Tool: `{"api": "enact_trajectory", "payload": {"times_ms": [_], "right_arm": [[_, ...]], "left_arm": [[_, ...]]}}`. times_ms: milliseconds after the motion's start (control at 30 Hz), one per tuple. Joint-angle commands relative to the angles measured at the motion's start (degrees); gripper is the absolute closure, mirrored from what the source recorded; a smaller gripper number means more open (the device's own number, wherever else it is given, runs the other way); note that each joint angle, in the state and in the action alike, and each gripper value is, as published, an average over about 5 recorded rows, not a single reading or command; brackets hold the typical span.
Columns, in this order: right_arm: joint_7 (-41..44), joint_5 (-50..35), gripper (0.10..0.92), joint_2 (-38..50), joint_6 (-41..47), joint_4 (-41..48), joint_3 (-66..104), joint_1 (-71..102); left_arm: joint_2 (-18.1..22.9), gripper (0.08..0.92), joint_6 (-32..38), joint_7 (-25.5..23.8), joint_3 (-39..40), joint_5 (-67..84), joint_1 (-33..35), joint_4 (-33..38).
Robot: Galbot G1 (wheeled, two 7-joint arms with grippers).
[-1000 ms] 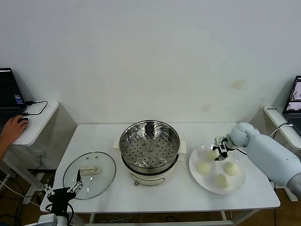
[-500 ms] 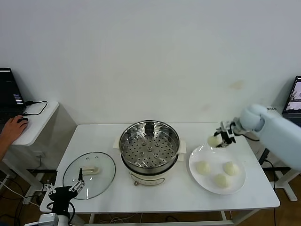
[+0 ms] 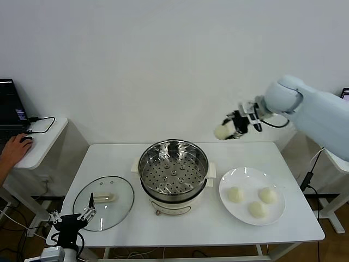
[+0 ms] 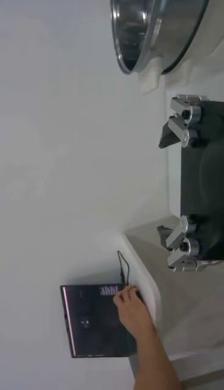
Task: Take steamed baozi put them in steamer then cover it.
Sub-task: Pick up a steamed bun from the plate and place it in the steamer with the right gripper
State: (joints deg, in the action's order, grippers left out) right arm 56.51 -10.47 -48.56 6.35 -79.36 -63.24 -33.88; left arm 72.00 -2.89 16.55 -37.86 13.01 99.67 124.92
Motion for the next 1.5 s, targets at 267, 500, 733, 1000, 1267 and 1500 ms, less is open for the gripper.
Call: {"api": "enact_trajectory", "payload": {"times_ms": [267,500,733,1000,1267,1500], "right_arm": [[-4.9,9.7,0.463,-20.1,-22.4,11.5,-8.9,1.5],[-6.0,15.1,0.457,-22.3,-30.9,16.3,-10.2,4.4],[-7.7,21.5,0.448,-23.3,-35.7,20.4,-9.8,7.7],[-10.3,26.2,0.443,-25.6,-38.1,24.8,-8.1,9.5],[-11.2,27.4,0.398,-27.6,-38.8,26.7,-7.8,10.4],[-10.9,25.1,0.235,-27.4,-38.4,25.6,-7.5,9.1]], "left_arm": [[0.6,0.177,-0.1,0.0,-1.9,0.2,0.1,-0.5],[0.8,0.177,-0.1,0.0,-2.3,0.3,0.3,-0.6],[0.8,0.177,-0.1,0.0,-2.7,0.4,0.4,-0.5],[0.8,0.177,0.0,-0.1,-2.9,0.6,0.4,-0.5],[1.0,0.177,0.1,-0.1,-3.0,0.7,0.5,-0.4],[1.2,0.177,0.1,-0.1,-3.1,0.7,0.6,-0.1]]}}
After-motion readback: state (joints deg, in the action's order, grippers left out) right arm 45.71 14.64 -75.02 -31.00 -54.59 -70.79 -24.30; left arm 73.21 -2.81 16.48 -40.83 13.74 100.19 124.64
